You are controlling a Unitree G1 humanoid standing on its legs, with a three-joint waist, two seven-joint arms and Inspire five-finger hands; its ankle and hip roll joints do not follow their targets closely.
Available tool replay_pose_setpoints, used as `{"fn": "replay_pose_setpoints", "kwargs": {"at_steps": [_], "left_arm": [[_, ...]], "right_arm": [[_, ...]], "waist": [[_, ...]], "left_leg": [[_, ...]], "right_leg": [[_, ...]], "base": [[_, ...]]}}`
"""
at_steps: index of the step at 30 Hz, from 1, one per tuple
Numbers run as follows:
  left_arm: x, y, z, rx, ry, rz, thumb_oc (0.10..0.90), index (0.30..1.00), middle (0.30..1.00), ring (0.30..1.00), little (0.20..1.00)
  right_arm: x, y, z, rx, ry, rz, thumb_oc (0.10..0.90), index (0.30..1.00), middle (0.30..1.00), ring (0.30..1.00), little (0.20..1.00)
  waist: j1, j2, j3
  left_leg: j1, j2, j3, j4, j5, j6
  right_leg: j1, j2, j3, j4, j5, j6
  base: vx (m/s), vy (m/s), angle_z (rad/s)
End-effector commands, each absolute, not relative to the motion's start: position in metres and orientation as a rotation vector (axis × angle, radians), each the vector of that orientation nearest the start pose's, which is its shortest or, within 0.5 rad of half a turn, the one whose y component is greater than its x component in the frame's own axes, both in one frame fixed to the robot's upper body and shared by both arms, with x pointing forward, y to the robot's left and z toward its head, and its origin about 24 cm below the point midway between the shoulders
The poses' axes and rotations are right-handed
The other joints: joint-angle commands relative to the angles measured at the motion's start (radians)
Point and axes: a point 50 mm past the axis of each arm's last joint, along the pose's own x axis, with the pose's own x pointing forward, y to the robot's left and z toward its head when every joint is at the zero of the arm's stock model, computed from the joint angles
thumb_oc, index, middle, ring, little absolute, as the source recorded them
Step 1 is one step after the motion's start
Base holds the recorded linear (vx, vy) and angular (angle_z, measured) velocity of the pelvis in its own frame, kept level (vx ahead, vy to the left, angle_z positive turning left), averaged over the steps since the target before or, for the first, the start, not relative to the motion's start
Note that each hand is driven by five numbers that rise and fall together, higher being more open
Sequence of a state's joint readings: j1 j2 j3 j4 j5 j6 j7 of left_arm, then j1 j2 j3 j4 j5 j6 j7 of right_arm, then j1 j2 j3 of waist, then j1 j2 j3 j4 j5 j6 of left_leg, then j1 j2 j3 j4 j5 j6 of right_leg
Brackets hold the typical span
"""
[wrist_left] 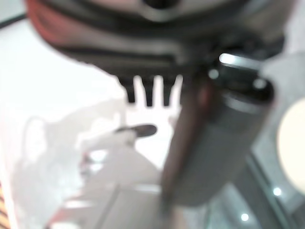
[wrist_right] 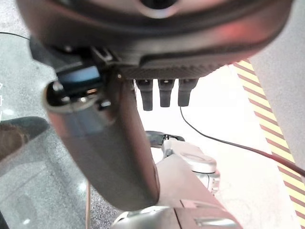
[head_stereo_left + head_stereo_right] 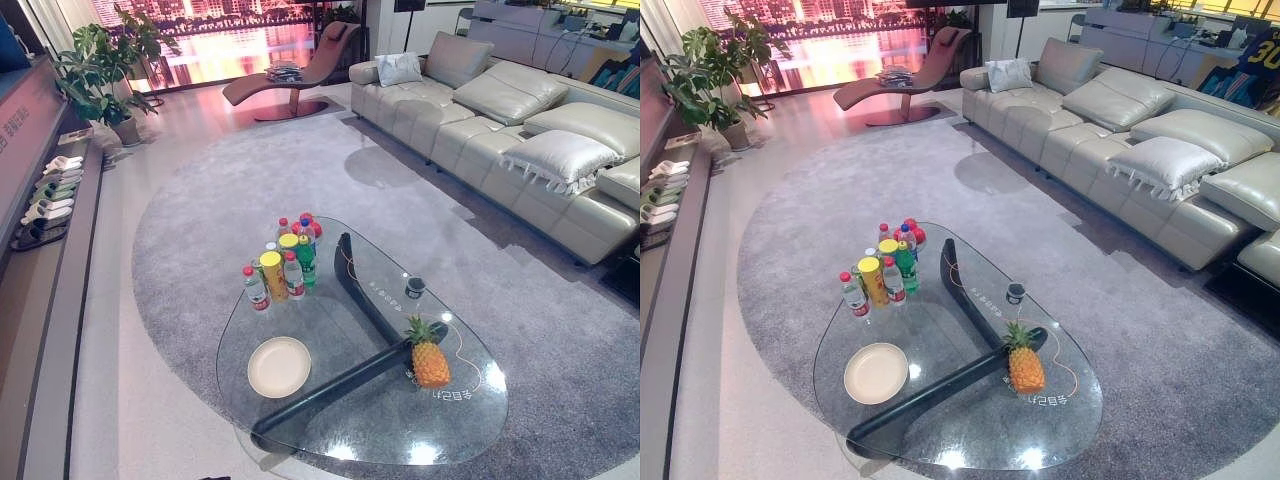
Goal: Pick up the fruit to the plate
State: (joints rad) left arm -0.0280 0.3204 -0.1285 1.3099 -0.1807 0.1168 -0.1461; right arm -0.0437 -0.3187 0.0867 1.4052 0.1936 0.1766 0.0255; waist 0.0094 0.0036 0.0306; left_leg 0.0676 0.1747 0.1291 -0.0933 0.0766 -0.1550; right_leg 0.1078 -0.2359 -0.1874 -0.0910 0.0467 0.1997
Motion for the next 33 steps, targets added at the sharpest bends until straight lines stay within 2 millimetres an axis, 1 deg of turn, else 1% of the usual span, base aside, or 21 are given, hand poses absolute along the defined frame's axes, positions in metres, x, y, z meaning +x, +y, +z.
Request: {"fn": "replay_pose_setpoints", "kwargs": {"at_steps": [1, 5, 6, 8, 11, 13, 14, 17, 18, 20, 21, 23, 24, 26, 27, 29, 32, 33], "left_arm": [[0.082, 0.247, -0.161, 0.061, 1.401, 0.053, 0.8, 0.9, 0.9, 0.9, 0.9], [0.08, 0.245, -0.162, 0.057, 1.405, 0.052, 0.8, 0.9, 0.9, 0.9, 0.9], [0.084, 0.244, -0.162, 0.062, 1.393, 0.05, 0.8, 0.9, 0.9, 0.9, 0.9], [0.098, 0.242, -0.159, 0.063, 1.348, 0.045, 0.8, 0.9, 0.9, 0.9, 0.9], [0.115, 0.239, -0.155, 0.054, 1.298, 0.042, 0.8, 0.9, 0.9, 0.9, 0.9], [0.123, 0.239, -0.153, 0.053, 1.281, 0.04, 0.8, 0.9, 0.9, 0.9, 0.9], [0.129, 0.239, -0.151, 0.058, 1.269, 0.026, 0.8, 0.9, 0.9, 0.9, 0.9], [0.135, 0.239, -0.149, 0.054, 1.239, -0.009, 0.8, 0.9, 0.9, 0.9, 0.9], [0.143, 0.239, -0.146, 0.047, 1.202, -0.015, 0.8, 0.9, 0.9, 0.9, 0.9], [0.153, 0.238, -0.142, 0.026, 1.159, -0.007, 0.8, 0.9, 0.9, 0.9, 0.9], [0.171, 0.238, -0.134, -0.005, 1.081, 0.014, 0.8, 0.9, 0.9, 0.9, 0.9], [0.19, 0.238, -0.125, -0.038, 1.0, 0.04, 0.8, 0.9, 0.9, 0.9, 0.9], [0.204, 0.239, -0.117, -0.058, 0.939, 0.057, 0.8, 0.9, 0.9, 0.9, 0.9], [0.223, 0.242, -0.104, -0.1, 0.855, 0.087, 0.8, 0.9, 0.9, 0.9, 0.9], [0.233, 0.243, -0.096, -0.125, 0.803, 0.112, 0.8, 0.9, 0.9, 0.9, 0.9], [0.244, 0.247, -0.087, -0.153, 0.739, 0.152, 0.8, 0.9, 0.9, 0.9, 0.9], [0.256, 0.253, -0.075, -0.172, 0.66, 0.22, 0.8, 0.9, 0.9, 0.9, 0.9], [0.257, 0.254, -0.073, -0.173, 0.652, 0.227, 0.8, 0.9, 0.9, 0.9, 0.9]], "right_arm": [[0.061, -0.275, -0.157, -0.172, 1.531, -0.263, 0.8, 0.9, 0.9, 0.9, 0.9], [0.058, -0.275, -0.157, -0.175, 1.543, -0.257, 0.8, 0.9, 0.9, 0.9, 0.9], [0.062, -0.276, -0.156, -0.177, 1.538, -0.252, 0.8, 0.9, 0.9, 0.9, 0.9], [0.076, -0.276, -0.154, -0.185, 1.507, -0.245, 0.8, 0.9, 0.9, 0.9, 0.9], [0.092, -0.276, -0.151, -0.205, 1.477, -0.235, 0.8, 0.9, 0.9, 0.9, 0.9], [0.099, -0.276, -0.149, -0.213, 1.458, -0.238, 0.8, 0.9, 0.9, 0.9, 0.9], [0.104, -0.278, -0.147, -0.202, 1.448, -0.248, 0.8, 0.9, 0.9, 0.9, 0.9], [0.113, -0.284, -0.143, -0.207, 1.416, -0.259, 0.8, 0.9, 0.9, 0.9, 0.9], [0.121, -0.288, -0.139, -0.208, 1.384, -0.272, 0.8, 0.9, 0.9, 0.9, 0.9], [0.131, -0.293, -0.134, -0.205, 1.342, -0.289, 0.8, 0.9, 0.9, 0.9, 0.9], [0.147, -0.298, -0.126, -0.198, 1.279, -0.308, 0.8, 0.9, 0.9, 0.9, 0.9], [0.161, -0.301, -0.119, -0.198, 1.204, -0.326, 0.8, 0.9, 0.9, 0.9, 0.9], [0.173, -0.301, -0.114, -0.192, 1.149, -0.338, 0.8, 0.9, 0.9, 0.9, 0.9], [0.192, -0.302, -0.104, -0.187, 1.038, -0.371, 0.8, 0.9, 0.9, 0.9, 0.9], [0.204, -0.302, -0.097, -0.177, 0.98, -0.396, 0.8, 0.9, 0.9, 0.9, 0.9], [0.217, -0.301, -0.088, -0.188, 0.884, -0.422, 0.8, 0.9, 0.9, 0.9, 0.9], [0.236, -0.3, -0.073, -0.192, 0.741, -0.476, 0.8, 0.9, 0.9, 0.9, 0.9], [0.237, -0.3, -0.072, -0.192, 0.734, -0.479, 0.8, 0.9, 0.9, 0.9, 0.9]], "waist": [[0.015, 0.005, 0.064], [0.014, 0.007, 0.082], [0.013, 0.009, 0.099], [0.012, 0.014, 0.154], [0.013, 0.02, 0.238], [0.014, 0.022, 0.267], [0.015, 0.023, 0.297], [0.014, 0.023, 0.338], [0.014, 0.025, 0.363], [0.015, 0.026, 0.388], [0.015, 0.026, 0.424], [0.012, 0.027, 0.452], [0.012, 0.024, 0.468], [0.01, 0.018, 0.487], [0.008, 0.013, 0.489], [0.005, 0.009, 0.489], [0.0, 0.003, 0.489], [-0.001, 0.003, 0.489]], "left_leg": [[0.031, 0.052, 0.014, 0.006, -0.04, 0.011], [0.011, 0.049, 0.011, 0.006, -0.036, 0.011], [-0.008, 0.047, 0.008, 0.006, -0.031, 0.011], [-0.057, 0.043, -0.001, 0.006, -0.02, 0.016], [-0.135, 0.02, -0.024, 0.006, -0.009, 0.032], [-0.166, 0.01, -0.033, 0.006, -0.006, 0.038], [-0.195, 0.001, -0.044, 0.006, -0.004, 0.042], [-0.227, -0.013, -0.056, 0.006, 0.004, 0.047], [-0.247, -0.017, -0.058, 0.006, 0.014, 0.046], [-0.271, -0.019, -0.062, 0.013, 0.024, 0.045], [-0.324, -0.023, -0.07, 0.054, 0.026, 0.043], [-0.378, -0.03, -0.077, 0.1, 0.022, 0.043], [-0.413, -0.035, -0.079, 0.132, 0.018, 0.042], [-0.469, -0.042, -0.085, 0.184, 0.01, 0.042], [-0.515, -0.044, -0.094, 0.221, 0.006, 0.041], [-0.572, -0.046, -0.106, 0.269, -0.005, 0.041], [-0.644, -0.048, -0.113, 0.322, -0.016, 0.04], [-0.651, -0.049, -0.114, 0.329, -0.018, 0.04]], "right_leg": [[-0.034, -0.056, -0.021, 0.004, 0.052, 0.002], [-0.056, -0.054, -0.014, 0.004, 0.057, 0.002], [-0.077, -0.053, -0.006, 0.004, 0.061, 0.001], [-0.131, -0.05, 0.01, 0.004, 0.077, -0.005], [-0.214, -0.036, 0.038, 0.004, 0.097, -0.016], [-0.245, -0.03, 0.048, 0.004, 0.103, -0.02], [-0.272, -0.024, 0.052, 0.004, 0.107, -0.024], [-0.305, -0.022, 0.051, 0.004, 0.117, -0.026], [-0.322, -0.021, 0.049, 0.004, 0.122, -0.028], [-0.349, -0.021, 0.047, 0.022, 0.123, -0.032], [-0.4, -0.022, 0.051, 0.064, 0.114, -0.038], [-0.451, -0.024, 0.057, 0.108, 0.106, -0.042], [-0.484, -0.027, 0.063, 0.136, 0.1, -0.042], [-0.537, -0.03, 0.069, 0.184, 0.09, -0.043], [-0.577, -0.03, 0.074, 0.216, 0.082, -0.043], [-0.63, -0.03, 0.083, 0.255, 0.072, -0.044], [-0.699, -0.026, 0.095, 0.297, 0.066, -0.044], [-0.706, -0.026, 0.095, 0.301, 0.065, -0.043]], "base": [[0.05, 0.0, -0.01], [0.04, 0.0, 0.0], [-0.1, 0.001, -0.02], [-0.2, 0.001, -0.06], [-0.18, -0.006, -0.02], [-0.16, -0.012, -0.06], [-0.13, -0.019, 0.04], [-0.1, -0.009, 0.03], [-0.11, 0.002, -0.01], [-0.15, 0.0, 0.0], [-0.19, -0.006, 0.0], [-0.18, -0.019, 0.04], [-0.16, -0.035, 0.05], [-0.16, -0.046, 0.06], [-0.14, -0.047, 0.08], [-0.09, -0.046, 0.1], [-0.06, -0.043, 0.1], [-0.07, -0.044, 0.02]]}}
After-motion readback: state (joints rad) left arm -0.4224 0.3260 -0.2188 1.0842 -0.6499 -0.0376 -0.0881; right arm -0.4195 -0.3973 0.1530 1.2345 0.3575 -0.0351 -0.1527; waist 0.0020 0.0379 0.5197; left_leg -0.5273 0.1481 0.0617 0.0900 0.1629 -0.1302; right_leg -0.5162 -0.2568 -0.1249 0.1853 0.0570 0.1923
